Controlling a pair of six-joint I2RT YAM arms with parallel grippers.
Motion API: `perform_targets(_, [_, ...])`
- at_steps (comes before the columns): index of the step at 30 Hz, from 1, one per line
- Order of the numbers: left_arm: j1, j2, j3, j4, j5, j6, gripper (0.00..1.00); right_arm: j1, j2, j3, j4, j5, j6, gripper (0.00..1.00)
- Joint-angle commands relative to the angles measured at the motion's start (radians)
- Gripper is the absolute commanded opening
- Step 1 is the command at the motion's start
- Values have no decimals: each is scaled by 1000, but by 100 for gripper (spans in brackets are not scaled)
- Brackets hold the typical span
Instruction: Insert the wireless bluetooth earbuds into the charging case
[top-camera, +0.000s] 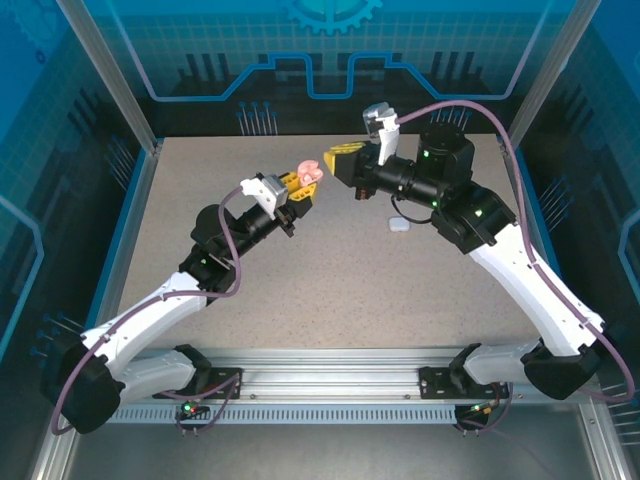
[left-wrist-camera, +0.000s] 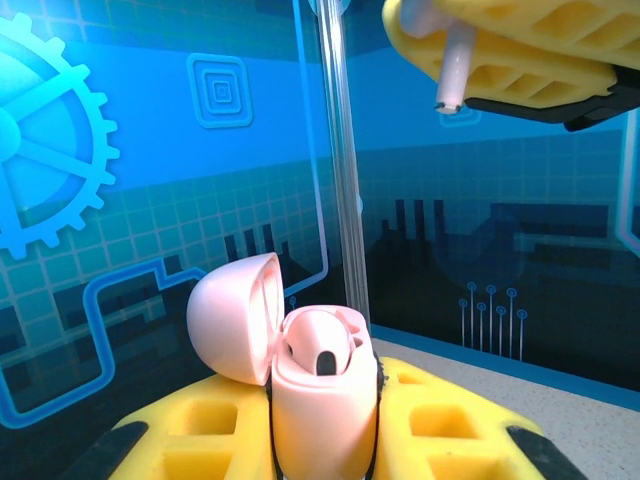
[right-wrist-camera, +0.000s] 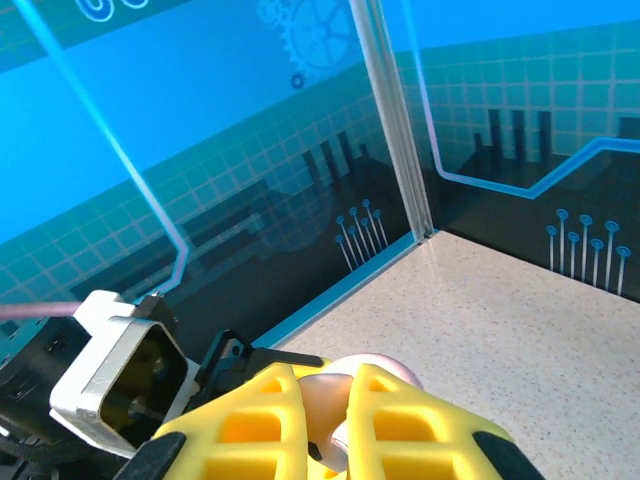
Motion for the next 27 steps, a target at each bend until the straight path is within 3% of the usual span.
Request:
perform_targets(1, [-10, -6, 38, 11, 27, -19, 0, 17, 12, -6, 46, -23, -35, 11])
perform_targets(27, [-15, -9, 46, 6, 21, -9, 0, 28, 81, -43, 5, 19, -50, 11])
